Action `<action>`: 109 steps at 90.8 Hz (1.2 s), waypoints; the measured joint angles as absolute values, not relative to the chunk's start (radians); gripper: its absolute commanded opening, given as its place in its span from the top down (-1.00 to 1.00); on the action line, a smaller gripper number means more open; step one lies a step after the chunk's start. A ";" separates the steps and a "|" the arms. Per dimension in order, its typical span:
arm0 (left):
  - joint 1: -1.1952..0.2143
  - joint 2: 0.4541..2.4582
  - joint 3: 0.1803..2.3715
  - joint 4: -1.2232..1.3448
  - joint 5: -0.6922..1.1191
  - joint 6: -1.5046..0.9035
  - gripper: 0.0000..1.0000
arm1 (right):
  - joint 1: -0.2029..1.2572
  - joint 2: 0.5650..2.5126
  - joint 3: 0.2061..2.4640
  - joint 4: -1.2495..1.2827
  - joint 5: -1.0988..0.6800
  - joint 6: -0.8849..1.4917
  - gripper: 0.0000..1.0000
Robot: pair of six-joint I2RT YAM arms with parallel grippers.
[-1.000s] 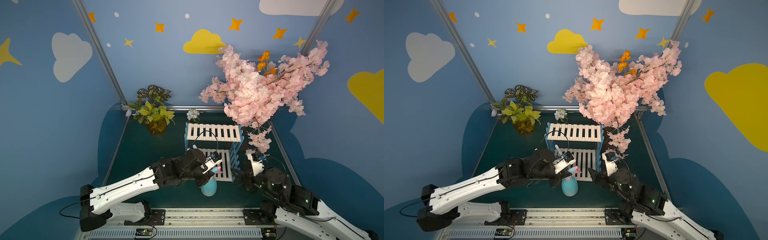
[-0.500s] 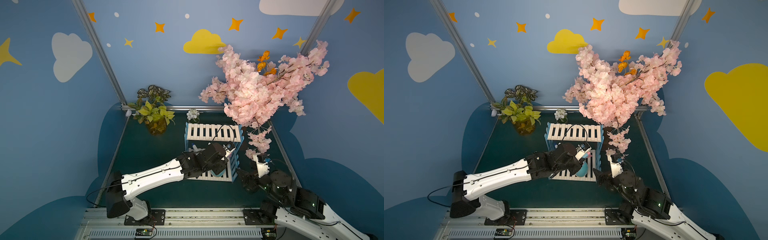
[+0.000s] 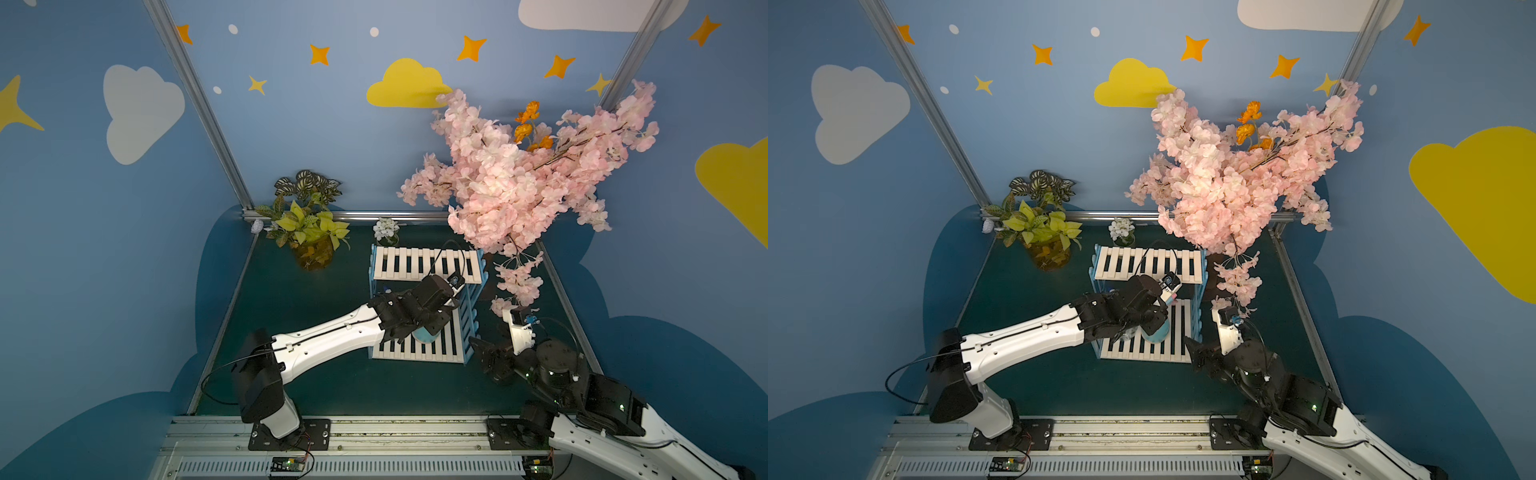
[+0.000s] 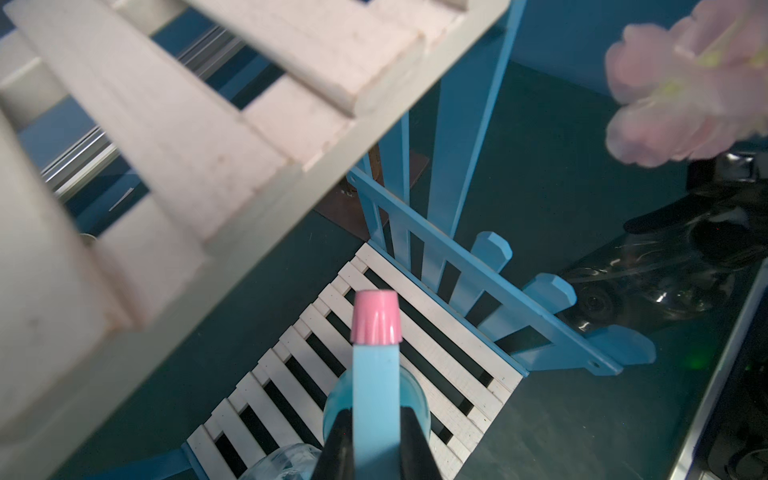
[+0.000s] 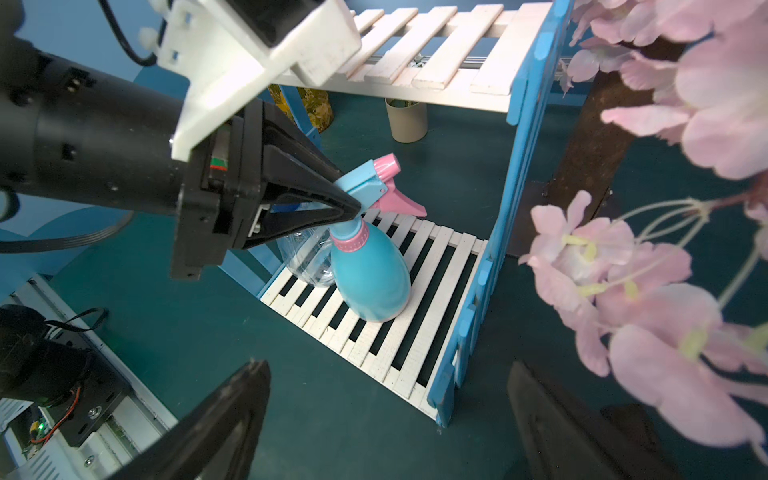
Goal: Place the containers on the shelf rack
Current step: 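Place the container on the shelf.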
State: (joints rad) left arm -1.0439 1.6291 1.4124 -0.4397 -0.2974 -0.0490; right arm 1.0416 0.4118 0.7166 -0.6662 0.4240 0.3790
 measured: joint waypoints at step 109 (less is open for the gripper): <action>-0.973 1.661 1.410 -0.399 -0.369 -0.124 0.56 | 1.041 0.417 0.696 -0.647 0.417 0.397 -0.92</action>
